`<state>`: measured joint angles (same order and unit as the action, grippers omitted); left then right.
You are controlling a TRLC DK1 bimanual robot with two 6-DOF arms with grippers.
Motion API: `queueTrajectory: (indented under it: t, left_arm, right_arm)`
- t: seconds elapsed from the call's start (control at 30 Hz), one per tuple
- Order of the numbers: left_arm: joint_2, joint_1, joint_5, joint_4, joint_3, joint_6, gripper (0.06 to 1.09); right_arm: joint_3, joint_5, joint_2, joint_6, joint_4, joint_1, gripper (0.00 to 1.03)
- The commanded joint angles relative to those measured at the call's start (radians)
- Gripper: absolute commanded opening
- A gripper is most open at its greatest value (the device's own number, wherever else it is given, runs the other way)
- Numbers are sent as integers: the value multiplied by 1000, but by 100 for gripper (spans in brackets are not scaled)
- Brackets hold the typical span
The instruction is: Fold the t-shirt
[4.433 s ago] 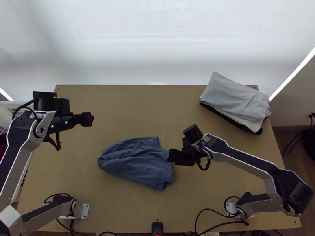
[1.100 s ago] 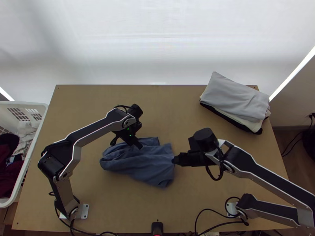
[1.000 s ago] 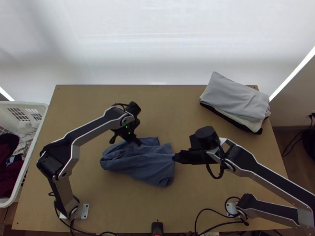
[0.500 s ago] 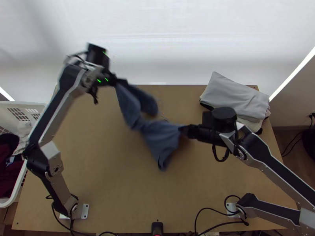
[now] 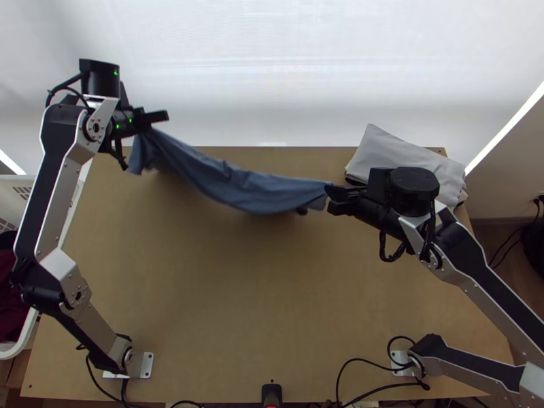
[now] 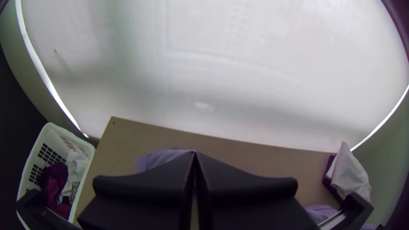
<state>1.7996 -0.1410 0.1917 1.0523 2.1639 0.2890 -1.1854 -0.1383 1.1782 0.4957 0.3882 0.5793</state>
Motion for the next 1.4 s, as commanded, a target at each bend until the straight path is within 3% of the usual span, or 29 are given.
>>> queueTrajectory:
  t: [0.0,0.17,0.4,0.8,0.9,0.93,1.03,1.1,1.27,1.37]
  left_arm:
    - [-52,-6,-29,29,-102,7,10]
    - [-105,-63,-169,117,-265,-108,10]
    - [-192,-187,-287,176,-509,-254,10]
    - [-312,-272,-321,393,-765,-524,10]
    - [-322,-298,-354,385,-802,-525,11]
    - [-324,-298,-374,371,-808,-525,22]
    - [-329,-293,-448,344,-823,-539,77]
    - [-336,-285,-479,307,-835,-551,97]
    - [-338,-246,-488,241,-819,-537,104]
    - [-316,-152,-491,143,-757,-450,104]
  right_arm:
    - [-14,5,-31,0,31,-6,3]
    - [-6,2,-31,6,51,-19,3]
    - [7,-6,-23,6,69,-42,3]
    - [40,-9,-17,4,80,-84,3]
    - [46,-9,-12,4,72,-82,3]
    - [46,-9,-11,6,71,-81,3]
    - [40,-9,-5,6,69,-78,3]
    - [40,-9,-5,6,69,-76,3]
    - [40,-9,-8,4,75,-81,3]
    - [43,-9,-9,4,75,-81,3]
